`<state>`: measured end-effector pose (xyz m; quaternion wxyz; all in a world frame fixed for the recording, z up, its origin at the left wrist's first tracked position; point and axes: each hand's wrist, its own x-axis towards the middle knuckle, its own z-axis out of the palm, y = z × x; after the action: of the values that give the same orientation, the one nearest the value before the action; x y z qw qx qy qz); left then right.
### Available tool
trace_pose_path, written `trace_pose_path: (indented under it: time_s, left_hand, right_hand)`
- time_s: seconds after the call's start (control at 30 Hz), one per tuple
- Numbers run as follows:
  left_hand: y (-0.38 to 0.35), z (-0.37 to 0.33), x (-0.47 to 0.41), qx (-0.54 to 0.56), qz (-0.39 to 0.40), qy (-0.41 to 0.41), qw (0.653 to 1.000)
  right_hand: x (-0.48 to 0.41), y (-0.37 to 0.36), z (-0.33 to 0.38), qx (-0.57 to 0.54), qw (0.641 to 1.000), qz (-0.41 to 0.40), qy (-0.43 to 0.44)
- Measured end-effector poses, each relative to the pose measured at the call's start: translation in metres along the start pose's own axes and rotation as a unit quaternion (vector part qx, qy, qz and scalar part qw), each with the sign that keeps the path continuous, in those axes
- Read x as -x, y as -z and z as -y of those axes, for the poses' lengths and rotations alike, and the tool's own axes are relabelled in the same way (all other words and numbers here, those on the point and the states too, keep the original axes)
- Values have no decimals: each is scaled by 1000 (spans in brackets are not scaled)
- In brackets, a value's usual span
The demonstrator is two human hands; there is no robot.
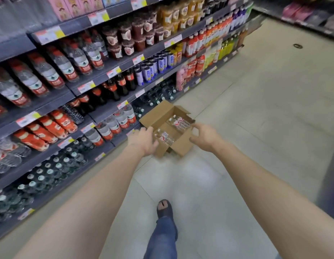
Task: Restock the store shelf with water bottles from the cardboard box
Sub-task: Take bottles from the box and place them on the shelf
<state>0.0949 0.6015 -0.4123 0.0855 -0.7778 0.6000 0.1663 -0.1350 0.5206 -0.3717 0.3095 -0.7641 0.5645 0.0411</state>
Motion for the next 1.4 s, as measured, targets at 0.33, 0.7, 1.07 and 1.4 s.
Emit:
trace_pose_path:
  time_s: [0.33,0.7,1.07,1.4]
  left_hand:
    - [9,7,-225,77,67,74,992]
    - [14,22,-418,126,128,189,966]
    - [-146,10,-585,331,190,364,850]
    - [-368,7,-678,249,199,351,880]
  right_hand:
    - [-246,74,-6,56,997,57,18]
    - [-498,117,4,110,977,173,55]
    - [-726,-31,-69,154,932,316,88]
    - [-862,-246,-194,183,931,312,50]
